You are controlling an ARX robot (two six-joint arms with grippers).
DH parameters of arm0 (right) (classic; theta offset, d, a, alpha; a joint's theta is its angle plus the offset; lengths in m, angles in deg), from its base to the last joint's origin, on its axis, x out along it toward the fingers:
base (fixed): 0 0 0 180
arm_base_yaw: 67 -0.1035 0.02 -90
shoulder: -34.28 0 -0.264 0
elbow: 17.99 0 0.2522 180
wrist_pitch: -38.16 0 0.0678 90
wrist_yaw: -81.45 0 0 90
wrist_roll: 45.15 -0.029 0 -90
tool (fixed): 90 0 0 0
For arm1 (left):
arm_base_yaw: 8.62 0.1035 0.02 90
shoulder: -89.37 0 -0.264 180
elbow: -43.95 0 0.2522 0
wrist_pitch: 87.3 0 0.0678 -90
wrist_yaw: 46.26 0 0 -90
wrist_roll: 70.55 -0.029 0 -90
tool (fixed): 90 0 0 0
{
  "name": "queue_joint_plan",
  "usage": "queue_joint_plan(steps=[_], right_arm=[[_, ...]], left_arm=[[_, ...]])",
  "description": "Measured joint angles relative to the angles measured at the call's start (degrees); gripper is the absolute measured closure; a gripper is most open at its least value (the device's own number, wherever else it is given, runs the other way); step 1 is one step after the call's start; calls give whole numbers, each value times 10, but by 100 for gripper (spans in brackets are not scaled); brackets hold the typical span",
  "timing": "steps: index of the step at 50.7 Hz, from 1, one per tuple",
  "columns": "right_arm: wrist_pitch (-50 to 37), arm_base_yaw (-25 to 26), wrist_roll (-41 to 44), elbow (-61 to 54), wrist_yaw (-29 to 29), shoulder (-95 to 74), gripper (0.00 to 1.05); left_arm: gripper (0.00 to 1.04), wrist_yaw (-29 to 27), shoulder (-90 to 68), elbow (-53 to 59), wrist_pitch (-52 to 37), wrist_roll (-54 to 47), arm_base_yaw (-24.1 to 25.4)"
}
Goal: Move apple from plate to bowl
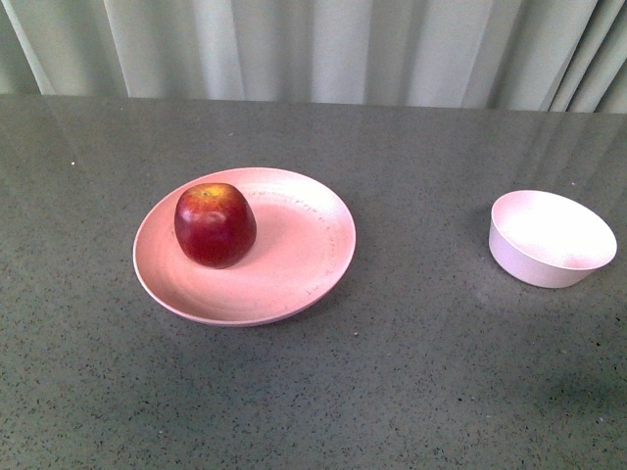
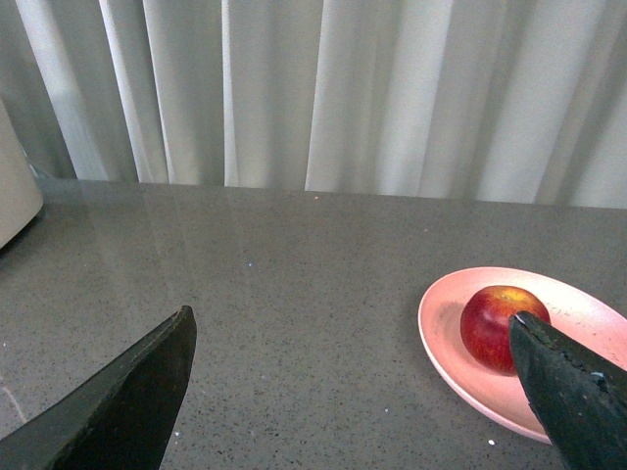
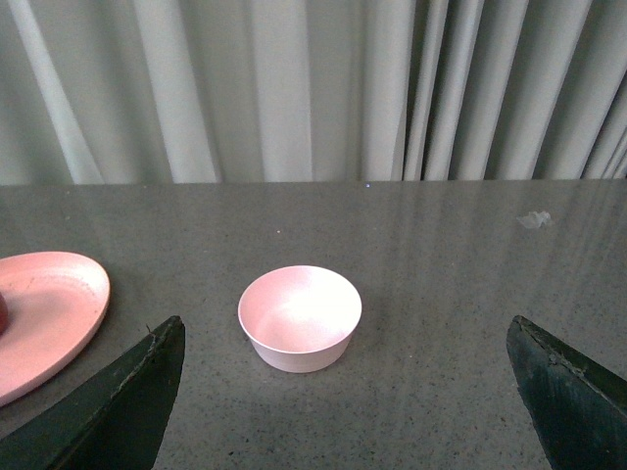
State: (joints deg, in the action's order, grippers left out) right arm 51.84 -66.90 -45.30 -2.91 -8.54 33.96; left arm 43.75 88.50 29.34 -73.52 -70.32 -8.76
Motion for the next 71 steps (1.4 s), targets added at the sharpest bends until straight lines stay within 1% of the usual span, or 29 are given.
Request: queue_joint_plan(steps=[46, 47, 48, 50, 51, 52, 54, 55, 59, 62, 64, 67, 71], right_arm=[[0, 0, 0, 0, 0, 0, 9], [14, 2, -6, 5, 9, -9, 9], [59, 10, -19, 22, 33, -28, 9], [143, 34, -29, 62, 59, -101, 9], [158, 49, -29, 78, 73, -143, 9], [158, 53, -28, 81, 74, -152, 9], [133, 83, -21, 105, 83, -230, 9], [104, 100, -16, 119, 87, -276, 9], [7, 124, -3, 170, 90, -412, 9], [-62, 122, -3, 221, 94, -547, 9], [-85, 117, -3, 242, 87, -604, 9], [-110, 107, -10, 273, 83, -691, 9], [-122, 89, -22, 319, 79, -806, 9]], left_arm=[[9, 0, 0, 0, 0, 0, 0], [9, 0, 0, 0, 0, 0, 0], [9, 0, 0, 0, 0, 0, 0], [9, 0, 0, 0, 0, 0, 0], [9, 0, 0, 0, 0, 0, 0], [9, 0, 0, 0, 0, 0, 0], [9, 0, 0, 0, 0, 0, 0], [9, 0, 0, 0, 0, 0, 0], [9, 0, 0, 0, 0, 0, 0], [9, 0, 0, 0, 0, 0, 0], [9, 0, 0, 0, 0, 0, 0], [9, 0, 0, 0, 0, 0, 0], [9, 0, 0, 0, 0, 0, 0]])
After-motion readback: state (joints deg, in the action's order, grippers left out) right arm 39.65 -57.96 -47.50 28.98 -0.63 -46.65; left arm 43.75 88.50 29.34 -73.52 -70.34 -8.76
